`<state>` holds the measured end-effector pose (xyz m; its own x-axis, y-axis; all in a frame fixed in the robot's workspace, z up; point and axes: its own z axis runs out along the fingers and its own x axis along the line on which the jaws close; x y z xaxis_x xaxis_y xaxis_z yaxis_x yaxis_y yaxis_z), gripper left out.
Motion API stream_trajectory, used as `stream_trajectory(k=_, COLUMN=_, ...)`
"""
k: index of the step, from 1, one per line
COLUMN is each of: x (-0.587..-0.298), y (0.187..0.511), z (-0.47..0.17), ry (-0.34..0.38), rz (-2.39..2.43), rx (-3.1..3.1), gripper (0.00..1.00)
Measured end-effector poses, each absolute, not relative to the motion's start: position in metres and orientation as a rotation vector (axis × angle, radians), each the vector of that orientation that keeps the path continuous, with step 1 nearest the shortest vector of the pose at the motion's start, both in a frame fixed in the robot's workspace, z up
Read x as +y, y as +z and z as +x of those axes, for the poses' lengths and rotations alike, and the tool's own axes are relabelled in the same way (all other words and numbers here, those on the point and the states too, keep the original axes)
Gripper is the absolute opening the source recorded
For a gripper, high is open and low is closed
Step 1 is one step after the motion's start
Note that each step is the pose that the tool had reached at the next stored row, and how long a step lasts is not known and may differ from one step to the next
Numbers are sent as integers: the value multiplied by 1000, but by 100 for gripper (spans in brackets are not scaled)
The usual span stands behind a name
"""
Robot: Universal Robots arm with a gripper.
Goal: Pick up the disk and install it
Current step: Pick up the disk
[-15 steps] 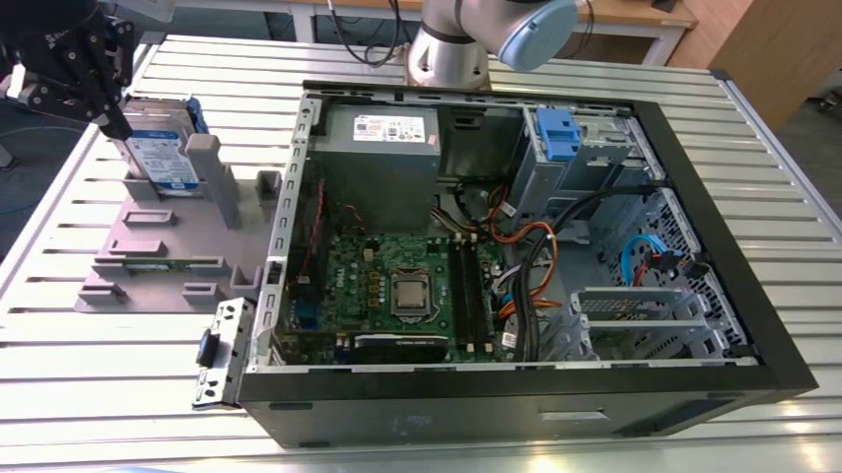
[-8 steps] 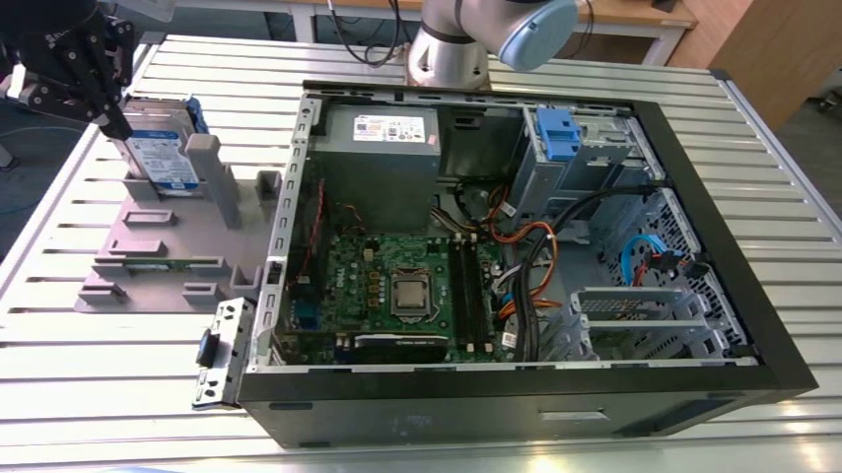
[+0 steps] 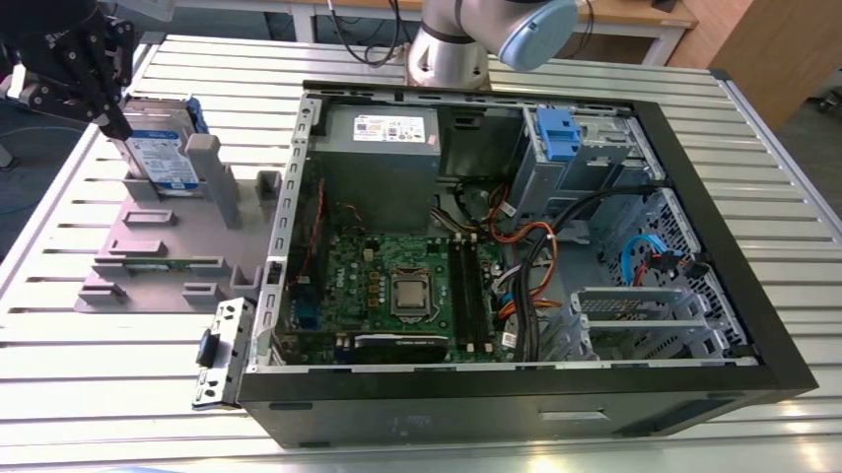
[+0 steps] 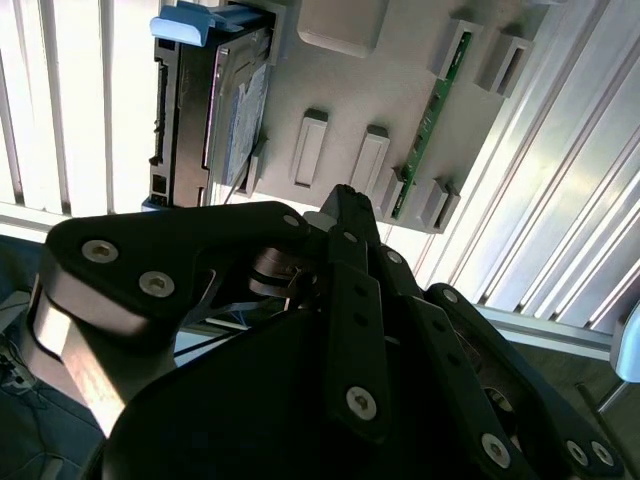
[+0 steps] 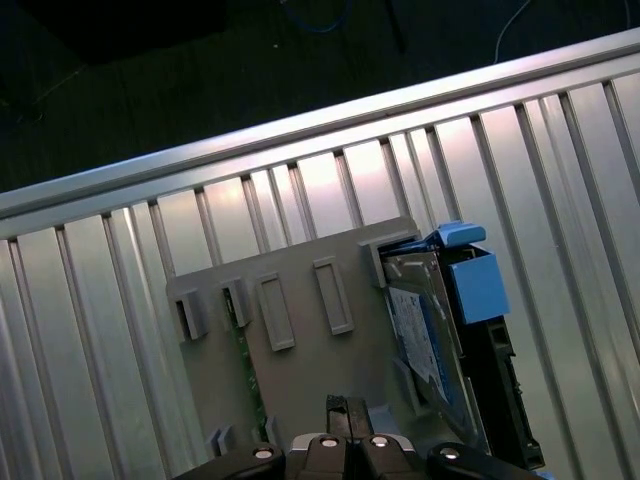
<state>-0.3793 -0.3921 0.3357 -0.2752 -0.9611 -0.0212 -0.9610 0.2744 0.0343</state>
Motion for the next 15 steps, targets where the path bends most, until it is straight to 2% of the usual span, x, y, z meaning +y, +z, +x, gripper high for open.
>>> stream_trajectory(k=15, x=-392, y=336, z=-379, ry=-63, rz=1898, rx=-2498, gripper=11)
